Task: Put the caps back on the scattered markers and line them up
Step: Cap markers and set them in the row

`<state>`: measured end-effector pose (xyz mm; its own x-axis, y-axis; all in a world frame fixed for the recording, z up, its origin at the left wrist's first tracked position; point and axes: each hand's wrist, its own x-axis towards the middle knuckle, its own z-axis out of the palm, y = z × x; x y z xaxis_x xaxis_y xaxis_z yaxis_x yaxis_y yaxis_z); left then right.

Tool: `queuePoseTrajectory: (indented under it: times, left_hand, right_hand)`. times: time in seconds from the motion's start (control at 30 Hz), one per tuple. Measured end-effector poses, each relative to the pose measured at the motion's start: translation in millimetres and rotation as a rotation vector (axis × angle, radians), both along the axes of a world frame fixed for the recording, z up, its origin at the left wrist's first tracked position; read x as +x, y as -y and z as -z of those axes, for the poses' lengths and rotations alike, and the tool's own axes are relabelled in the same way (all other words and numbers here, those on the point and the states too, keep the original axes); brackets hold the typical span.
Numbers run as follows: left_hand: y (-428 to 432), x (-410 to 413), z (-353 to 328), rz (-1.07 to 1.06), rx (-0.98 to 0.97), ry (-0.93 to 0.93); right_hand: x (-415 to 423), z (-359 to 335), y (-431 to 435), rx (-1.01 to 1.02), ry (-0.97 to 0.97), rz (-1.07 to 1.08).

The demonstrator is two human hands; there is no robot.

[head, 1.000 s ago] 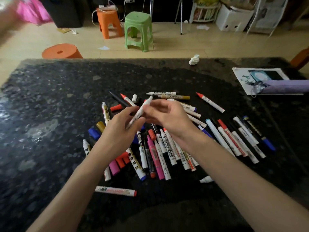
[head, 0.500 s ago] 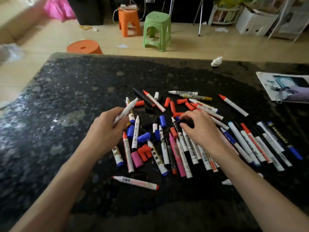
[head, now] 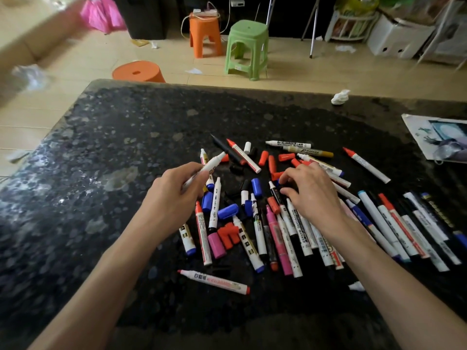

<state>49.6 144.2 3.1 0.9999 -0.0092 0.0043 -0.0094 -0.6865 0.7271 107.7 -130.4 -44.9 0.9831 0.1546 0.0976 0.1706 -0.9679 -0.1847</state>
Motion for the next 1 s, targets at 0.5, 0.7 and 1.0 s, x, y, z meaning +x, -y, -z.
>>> queuePoseTrajectory:
  times: [0.5,0.7,1.0]
  left_hand:
    - [34.6,-4.9,-2.2,0.238,-0.008,-0.117]
    - [44.1,-4.9,-1.6,0.301,-0.037,-0.114]
    - [57.4,0.5,2.0,0.343,-0.062,-0.093]
  right_hand:
    - [-78.2,-42.0,5.0,0.939,-0.276,0.043]
    - [-82.0,-47.5,13.4,1.098,-0.198,0.075]
    - [-85.8,-45.9,26.4,1.064,-0.135,-0.008]
